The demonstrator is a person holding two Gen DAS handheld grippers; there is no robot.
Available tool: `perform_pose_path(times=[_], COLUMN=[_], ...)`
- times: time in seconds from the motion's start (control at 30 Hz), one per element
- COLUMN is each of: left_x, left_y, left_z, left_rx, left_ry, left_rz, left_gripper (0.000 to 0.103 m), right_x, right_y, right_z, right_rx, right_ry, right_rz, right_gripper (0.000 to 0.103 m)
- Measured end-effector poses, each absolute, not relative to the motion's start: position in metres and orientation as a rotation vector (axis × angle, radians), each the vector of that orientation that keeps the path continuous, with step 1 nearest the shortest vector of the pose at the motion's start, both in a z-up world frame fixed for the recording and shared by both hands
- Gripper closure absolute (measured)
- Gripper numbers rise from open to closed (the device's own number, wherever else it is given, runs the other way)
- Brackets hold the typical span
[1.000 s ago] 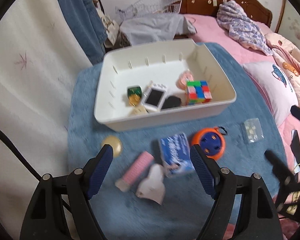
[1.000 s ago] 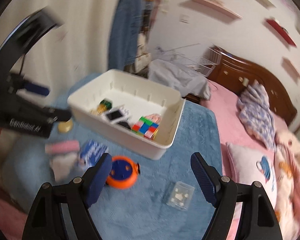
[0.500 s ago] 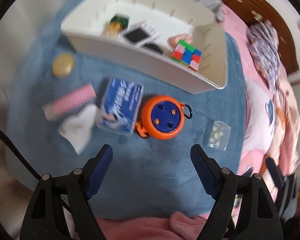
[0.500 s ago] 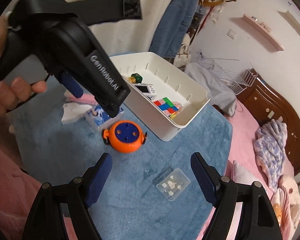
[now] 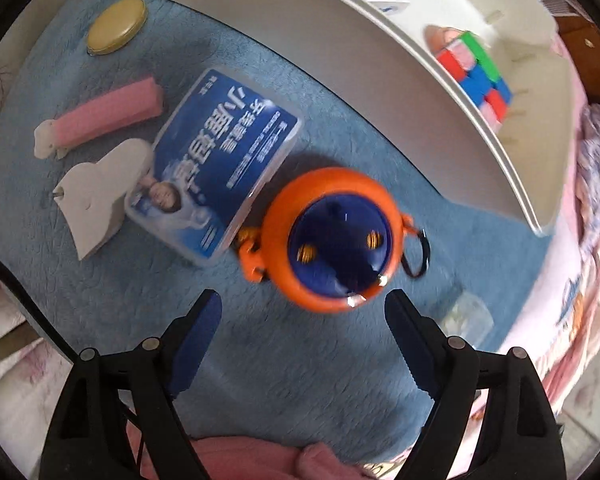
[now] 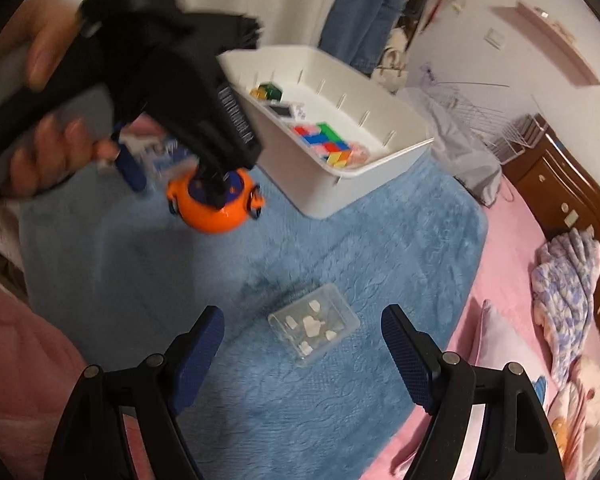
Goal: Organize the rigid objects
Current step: 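Move the left tool to the orange cord reel while the right tool approaches the clear plastic box, then grasp the orange cord reel with the left tool while the right tool grasps the clear box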
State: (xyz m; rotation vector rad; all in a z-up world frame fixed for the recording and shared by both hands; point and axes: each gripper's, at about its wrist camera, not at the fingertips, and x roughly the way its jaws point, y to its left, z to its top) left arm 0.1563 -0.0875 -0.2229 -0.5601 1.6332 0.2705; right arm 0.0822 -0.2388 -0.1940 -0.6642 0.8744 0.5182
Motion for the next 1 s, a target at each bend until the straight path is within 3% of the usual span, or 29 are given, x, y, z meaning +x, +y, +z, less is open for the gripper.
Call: perform_pose_path(times=[0.4,1.0], left_x=[0.181,0.186], left_y=[-0.095,-0.099], left_z=[-0.24,-0.258], left_rx=[-0.539,-0.552], left_ry=[1.697,1.737], left_rz=[0.397,0.501], left_gripper=[0.006,0.009], right_x=[0.103,0.132], right_y=[-0.244,-0.254], right_z=[-0.247,-0.268], right_rx=[-0.8,-0.646], right_ry=[0.873,0.945], right_rz=[0.599,0.694], right_gripper=[0.022,0.021])
